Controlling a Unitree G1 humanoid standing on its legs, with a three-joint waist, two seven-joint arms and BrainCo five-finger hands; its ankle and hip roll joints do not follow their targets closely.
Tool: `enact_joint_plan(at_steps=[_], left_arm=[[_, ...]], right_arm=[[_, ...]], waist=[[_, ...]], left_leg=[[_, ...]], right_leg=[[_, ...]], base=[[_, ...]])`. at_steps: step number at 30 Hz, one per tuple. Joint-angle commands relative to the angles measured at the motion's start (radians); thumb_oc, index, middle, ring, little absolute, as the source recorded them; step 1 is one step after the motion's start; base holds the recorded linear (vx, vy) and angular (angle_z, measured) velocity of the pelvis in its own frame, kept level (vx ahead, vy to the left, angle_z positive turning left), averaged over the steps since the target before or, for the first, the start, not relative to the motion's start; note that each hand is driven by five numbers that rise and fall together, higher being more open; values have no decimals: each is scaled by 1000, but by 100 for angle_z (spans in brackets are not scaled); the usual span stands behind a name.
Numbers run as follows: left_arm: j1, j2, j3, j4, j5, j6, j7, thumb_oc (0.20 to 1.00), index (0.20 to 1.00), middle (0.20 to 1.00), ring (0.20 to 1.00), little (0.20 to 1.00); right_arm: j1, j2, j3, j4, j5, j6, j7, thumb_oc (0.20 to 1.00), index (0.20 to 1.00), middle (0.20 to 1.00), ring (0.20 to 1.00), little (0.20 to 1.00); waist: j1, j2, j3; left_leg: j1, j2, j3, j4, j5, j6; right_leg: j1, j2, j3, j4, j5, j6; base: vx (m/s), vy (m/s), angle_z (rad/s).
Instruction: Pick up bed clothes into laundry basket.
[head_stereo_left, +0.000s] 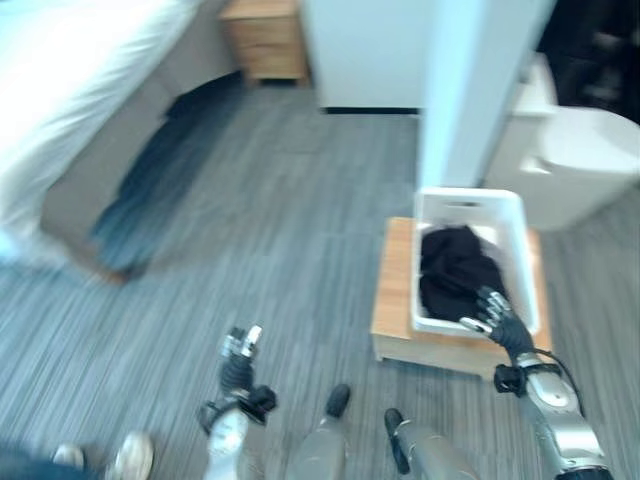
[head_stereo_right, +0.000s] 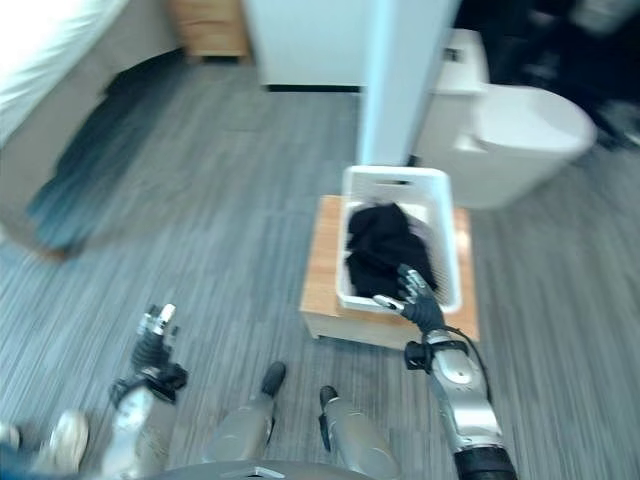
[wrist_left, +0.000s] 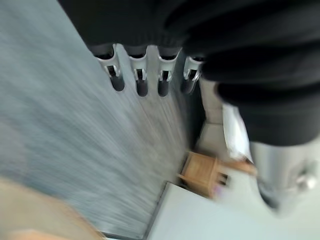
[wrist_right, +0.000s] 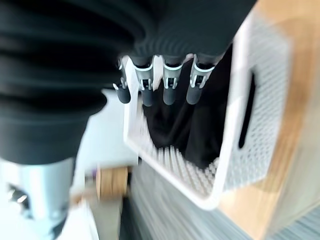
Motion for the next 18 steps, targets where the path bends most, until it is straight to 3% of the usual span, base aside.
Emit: enact_joint_plan(at_steps=[1,2,3,4,5,6,8,9,10,11,12,13,14,15,18], left_arm=[[-2,22,95,-63,-27,-26,-60,1000,1000,1000,1000,1000],[17,36,102,-72,10,-26,-65,1000,1000,1000,1000,1000],[12,44,96,-68,24,-27,-63,1000,1000,1000,1000,1000],[12,44,96,-68,24,-27,-63,1000,1000,1000,1000,1000],[-23,54,61,-59,37,-37,-57,1000,1000,1000,1000,1000],[-24,53,54,-62,37,-38,-55,1000,1000,1000,1000,1000],[-14,48,53,-91,46,-44,-58,1000,1000,1000,1000,1000],[-9,62,62,-107,73,-50,-52,1000,1000,1000,1000,1000],[-3,71,65,-110,74,-53,-48,1000,1000,1000,1000,1000],[14,91,81,-92,70,-62,-38,1000,1000,1000,1000,1000],[13,108,86,-80,75,-67,-32,1000,1000,1000,1000,1000],[6,116,89,-66,78,-72,-23,1000,1000,1000,1000,1000],[5,104,93,-77,66,-71,-24,1000,1000,1000,1000,1000],[22,95,113,-85,49,-79,-30,1000,1000,1000,1000,1000],[23,28,102,-21,8,-64,-32,1000,1000,1000,1000,1000]], right_arm=[[38,-24,-95,-79,7,-67,-8,1000,1000,1000,1000,1000],[77,12,-148,-88,-10,-73,-1,1000,1000,1000,1000,1000],[91,31,-170,-83,-12,-77,-6,1000,1000,1000,1000,1000],[91,30,-170,-83,-12,-77,-6,1000,1000,1000,1000,1000],[111,88,-200,-59,4,-76,-15,1000,1000,1000,1000,1000],[123,103,-213,-63,11,-74,-8,1000,1000,1000,1000,1000],[136,102,-203,-72,15,-67,7,1000,1000,1000,1000,1000],[117,120,-187,-69,4,-67,1,1000,1000,1000,1000,1000],[109,136,-180,-75,8,-65,5,1000,1000,1000,1000,1000],[104,164,-152,-87,11,-67,26,1000,1000,1000,1000,1000],[97,161,-144,-82,-4,-72,19,1000,1000,1000,1000,1000],[83,163,-131,-74,-5,-78,-4,1000,1000,1000,1000,1000],[84,175,-125,-71,20,-74,-3,1000,1000,1000,1000,1000],[110,156,-117,-59,28,-64,24,1000,1000,1000,1000,1000],[124,135,-110,-14,12,-53,52,1000,1000,1000,1000,1000]], waist=[[-142,-25,-99],[-181,-25,-129],[-198,-17,-141],[-200,-17,-138],[-228,15,-156],[-235,25,-154],[-226,46,-139],[-201,46,-112],[-195,45,-99],[-179,49,-80],[-183,53,-78],[-194,57,-78],[-190,53,-78],[-163,32,-73],[-127,6,-111]], left_leg=[[162,5,133,73,60,-56],[281,121,310,81,78,-69],[328,162,366,58,92,-82],[331,162,363,57,93,-83],[384,190,471,-2,65,-123],[380,180,488,-46,60,-129],[359,126,418,-138,82,-125],[340,90,358,-175,100,-96],[343,78,340,-187,98,-86],[340,56,290,-197,95,-68],[334,40,256,-206,92,-62],[331,11,193,-208,86,-52],[330,-9,159,-210,78,-48],[329,-35,114,-203,74,-41],[305,-49,83,-211,86,-39]], right_leg=[[157,-170,23,-356,169,143],[170,-196,-111,-366,163,150],[179,-204,-170,-368,151,151],[184,-203,-173,-368,150,151],[216,-239,-350,-362,117,166],[223,-254,-392,-360,125,176],[221,-273,-423,-337,134,191],[163,-306,-414,-235,150,192],[141,-320,-388,-193,158,199],[122,-322,-259,-137,153,224],[104,-273,-141,-138,146,234],[118,-169,49,-206,119,220],[113,-153,98,-284,139,209],[125,-162,61,-321,164,198],[188,-172,45,-429,190,194]], base=[[-286,-172,383],[-183,-82,218],[-141,-42,287],[-89,106,335],[-143,158,333],[-157,250,250],[-176,308,303],[-239,333,198],[-249,336,56],[-102,235,30],[-48,262,75],[37,177,102],[41,102,121],[-12,-60,162],[27,-143,118]])
